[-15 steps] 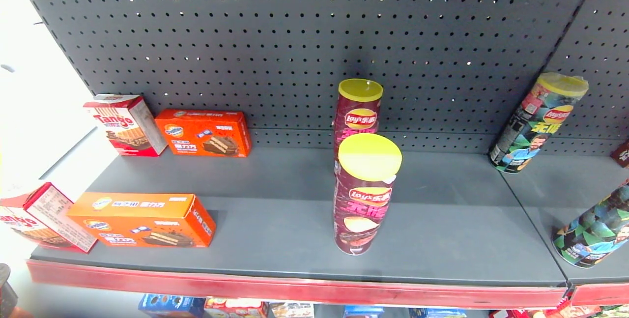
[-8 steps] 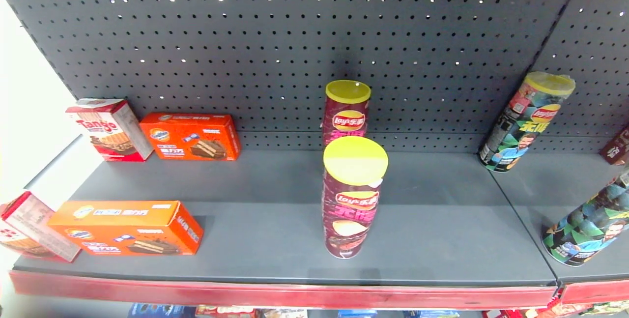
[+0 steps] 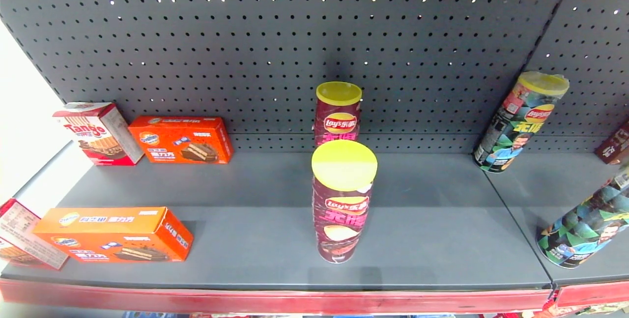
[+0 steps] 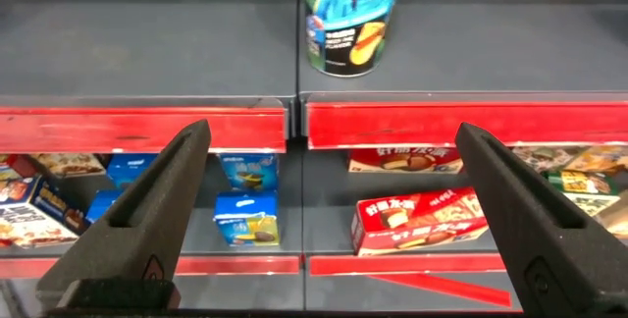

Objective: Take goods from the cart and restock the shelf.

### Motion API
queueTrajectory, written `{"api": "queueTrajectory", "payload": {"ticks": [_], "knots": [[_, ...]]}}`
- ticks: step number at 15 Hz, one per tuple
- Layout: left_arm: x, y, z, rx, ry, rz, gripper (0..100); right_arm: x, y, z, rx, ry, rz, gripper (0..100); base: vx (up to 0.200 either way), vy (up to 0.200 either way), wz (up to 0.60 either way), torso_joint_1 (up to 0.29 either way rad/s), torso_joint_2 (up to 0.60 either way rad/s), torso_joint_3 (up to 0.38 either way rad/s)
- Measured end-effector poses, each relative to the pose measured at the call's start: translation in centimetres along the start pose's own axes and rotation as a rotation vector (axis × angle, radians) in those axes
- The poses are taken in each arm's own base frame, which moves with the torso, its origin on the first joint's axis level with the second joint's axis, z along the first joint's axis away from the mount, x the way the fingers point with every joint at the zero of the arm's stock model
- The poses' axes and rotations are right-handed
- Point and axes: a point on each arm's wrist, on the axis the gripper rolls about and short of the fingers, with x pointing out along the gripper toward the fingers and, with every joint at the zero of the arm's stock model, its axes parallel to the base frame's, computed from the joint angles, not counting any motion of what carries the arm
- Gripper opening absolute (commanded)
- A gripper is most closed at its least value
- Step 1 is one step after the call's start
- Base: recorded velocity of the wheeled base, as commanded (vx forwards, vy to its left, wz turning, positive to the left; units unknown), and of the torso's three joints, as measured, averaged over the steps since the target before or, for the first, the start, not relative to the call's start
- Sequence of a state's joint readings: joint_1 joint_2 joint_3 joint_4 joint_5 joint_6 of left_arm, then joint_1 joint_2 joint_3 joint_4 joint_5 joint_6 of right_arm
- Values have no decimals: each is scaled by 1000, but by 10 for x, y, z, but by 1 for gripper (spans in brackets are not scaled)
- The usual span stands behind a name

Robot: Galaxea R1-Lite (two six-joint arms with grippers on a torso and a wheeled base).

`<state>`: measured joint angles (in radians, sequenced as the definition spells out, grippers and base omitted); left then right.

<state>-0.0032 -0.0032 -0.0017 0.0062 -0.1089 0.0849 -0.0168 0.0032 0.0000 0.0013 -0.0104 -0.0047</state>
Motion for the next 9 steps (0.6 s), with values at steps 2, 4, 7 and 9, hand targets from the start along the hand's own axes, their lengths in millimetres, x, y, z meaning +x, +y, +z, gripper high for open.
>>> {"api": "queueTrajectory", "payload": {"ticks": [2,4,7,9], "knots": [[0,0,0,1,0,-1,100,0,0,0,-2,1,1,100,0,0,0,0,0,0],[0,0,0,2,0,-2,100,0,0,0,-2,1,1,100,0,0,0,0,0,0],[0,0,0,2,0,-2,100,0,0,0,-2,0,1,100,-200,0,0,6,7,5],[0,0,0,-1,1,-1,100,0,0,0,-1,1,1,100,0,0,0,0,0,0]]}}
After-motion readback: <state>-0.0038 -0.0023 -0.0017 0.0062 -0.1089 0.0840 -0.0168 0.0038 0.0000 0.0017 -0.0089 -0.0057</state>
